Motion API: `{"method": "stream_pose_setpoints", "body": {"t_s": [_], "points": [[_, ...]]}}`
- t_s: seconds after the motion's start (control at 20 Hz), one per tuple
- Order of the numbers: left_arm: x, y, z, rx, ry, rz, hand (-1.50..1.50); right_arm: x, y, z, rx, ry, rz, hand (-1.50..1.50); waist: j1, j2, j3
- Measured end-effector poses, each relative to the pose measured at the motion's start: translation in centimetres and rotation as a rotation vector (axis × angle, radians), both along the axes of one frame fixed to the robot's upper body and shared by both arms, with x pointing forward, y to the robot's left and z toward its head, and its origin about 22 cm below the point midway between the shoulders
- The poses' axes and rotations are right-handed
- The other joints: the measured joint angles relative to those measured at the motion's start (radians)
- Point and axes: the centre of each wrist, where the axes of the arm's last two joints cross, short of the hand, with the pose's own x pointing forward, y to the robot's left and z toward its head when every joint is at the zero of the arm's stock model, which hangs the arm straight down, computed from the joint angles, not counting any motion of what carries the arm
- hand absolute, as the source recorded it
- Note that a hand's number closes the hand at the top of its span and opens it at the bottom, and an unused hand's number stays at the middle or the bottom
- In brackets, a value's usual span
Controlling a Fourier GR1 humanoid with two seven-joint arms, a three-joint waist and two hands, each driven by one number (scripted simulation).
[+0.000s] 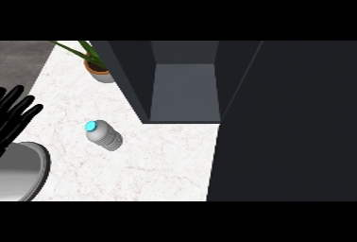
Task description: Pick up the bottled water, place it into the cabinet and close the cabinet
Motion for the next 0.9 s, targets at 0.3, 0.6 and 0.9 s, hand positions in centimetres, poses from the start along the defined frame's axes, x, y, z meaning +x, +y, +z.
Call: {"method": "stream_pose_setpoints", "body": {"t_s": [0.3, 0.6, 0.9], "points": [[1.4, -0.5, -1.9, 0.053, 0.03, 0.011, -1.5, -0.2, 0.7, 0.2, 0.02, 0.004, 0.01, -1.5, -0.003, 0.0, 0.0], [2.9, -0.2, -4.9, 0.067, 0.069, 0.037, -1.5, -0.2, 1.1, 0.6, 0.019, 0.015, 0.023, -1.5, -0.005, 0.0, 0.0], [4.9, 0.7, -7.7, 0.089, 0.115, 0.062, -1.5, -0.1, 1.4, 0.8, 0.02, 0.019, 0.027, -1.5, -0.006, 0.001, 0.0]]}}
